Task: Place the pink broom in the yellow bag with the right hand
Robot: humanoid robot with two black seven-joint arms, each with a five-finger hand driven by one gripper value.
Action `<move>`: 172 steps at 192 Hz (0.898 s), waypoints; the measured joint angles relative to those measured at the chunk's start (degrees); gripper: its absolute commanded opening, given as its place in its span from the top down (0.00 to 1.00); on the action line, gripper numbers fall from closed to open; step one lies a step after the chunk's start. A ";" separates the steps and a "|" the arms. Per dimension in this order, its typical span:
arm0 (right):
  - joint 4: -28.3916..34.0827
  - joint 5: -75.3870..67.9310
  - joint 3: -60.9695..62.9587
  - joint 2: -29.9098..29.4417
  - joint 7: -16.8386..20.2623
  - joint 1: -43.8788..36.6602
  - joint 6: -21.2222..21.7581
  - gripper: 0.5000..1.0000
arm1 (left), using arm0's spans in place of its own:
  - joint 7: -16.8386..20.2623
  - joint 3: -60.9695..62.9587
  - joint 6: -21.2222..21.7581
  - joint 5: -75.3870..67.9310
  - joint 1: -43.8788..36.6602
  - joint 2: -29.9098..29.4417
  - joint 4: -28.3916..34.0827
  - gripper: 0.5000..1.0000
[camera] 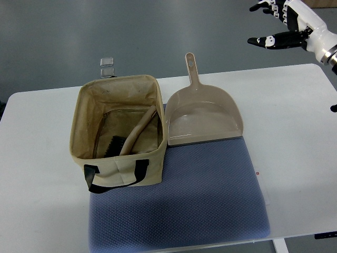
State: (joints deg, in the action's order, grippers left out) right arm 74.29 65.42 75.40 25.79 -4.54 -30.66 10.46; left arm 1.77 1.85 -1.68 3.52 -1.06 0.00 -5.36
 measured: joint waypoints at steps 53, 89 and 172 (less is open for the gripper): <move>-0.25 -11.76 4.92 -7.08 1.72 8.49 -2.70 0.17 | 0.00 0.00 0.00 0.00 -0.01 0.00 0.00 0.00; -1.22 -13.34 5.11 -11.05 1.00 12.52 -3.31 0.14 | 0.00 0.00 0.00 0.00 0.01 0.00 0.00 0.00; -1.42 -13.41 4.68 -15.94 0.23 17.35 -2.67 0.14 | -0.02 0.00 0.02 0.00 0.00 0.00 0.00 0.00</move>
State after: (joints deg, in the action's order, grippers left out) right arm 72.87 52.01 80.09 9.86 -4.31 -13.30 7.79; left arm 1.75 1.85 -1.66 3.52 -1.06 0.00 -5.36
